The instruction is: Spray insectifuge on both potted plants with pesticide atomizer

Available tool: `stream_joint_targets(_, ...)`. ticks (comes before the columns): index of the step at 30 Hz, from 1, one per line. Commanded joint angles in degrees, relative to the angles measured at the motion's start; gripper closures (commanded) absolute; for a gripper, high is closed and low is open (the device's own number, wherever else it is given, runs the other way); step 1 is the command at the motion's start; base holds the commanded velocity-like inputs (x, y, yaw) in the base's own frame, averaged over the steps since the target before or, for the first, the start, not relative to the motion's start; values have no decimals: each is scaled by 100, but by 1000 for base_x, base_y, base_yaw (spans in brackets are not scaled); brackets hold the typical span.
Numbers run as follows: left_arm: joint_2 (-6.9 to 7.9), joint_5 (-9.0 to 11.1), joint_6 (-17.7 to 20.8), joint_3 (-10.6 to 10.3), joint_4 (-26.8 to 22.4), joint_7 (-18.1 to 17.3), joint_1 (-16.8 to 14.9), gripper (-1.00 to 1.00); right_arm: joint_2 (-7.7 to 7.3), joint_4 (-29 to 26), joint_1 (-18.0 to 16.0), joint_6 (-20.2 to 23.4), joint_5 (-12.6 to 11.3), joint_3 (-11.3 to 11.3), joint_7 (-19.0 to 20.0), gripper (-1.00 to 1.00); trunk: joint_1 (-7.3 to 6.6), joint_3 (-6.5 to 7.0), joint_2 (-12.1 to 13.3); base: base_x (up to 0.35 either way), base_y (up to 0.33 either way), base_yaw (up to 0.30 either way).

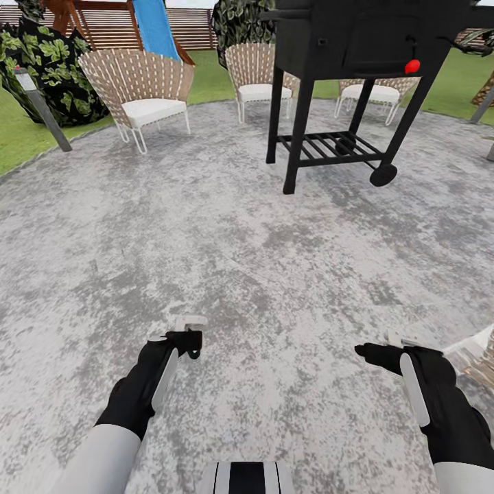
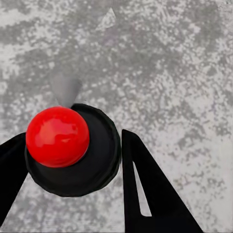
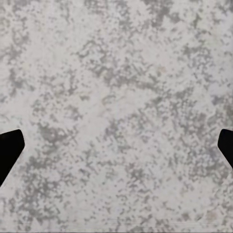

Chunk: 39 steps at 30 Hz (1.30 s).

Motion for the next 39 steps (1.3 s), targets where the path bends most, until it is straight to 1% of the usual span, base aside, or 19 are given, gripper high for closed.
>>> stream_joint_targets(1,0,3,27,-2,-6,3,-2,100,0,-4,-3,25,-24,-6,2,-100,3,5,-1,340,92,0)
stream_joint_targets(16,0,3,27,-3,-6,1,-2,100,0,-2,-3,25,-24,-6,2,-100,3,141,-1,341,82,-3)
stream_joint_targets(27,-2,3,27,-3,-6,3,-2,100,0,-10,-3,25,-24,-6,2,-100,3,218,-1,343,6,-187)
stream_joint_targets(35,-2,3,27,-3,-6,3,-2,100,0,-7,-3,25,-33,-12,2,-100,3,226,-1,343,0,-43)
stream_joint_targets(39,0,3,27,-10,-6,3,-2,100,0,-10,-3,25,-33,-14,2,-100,3,234,-1,343,0,-170)
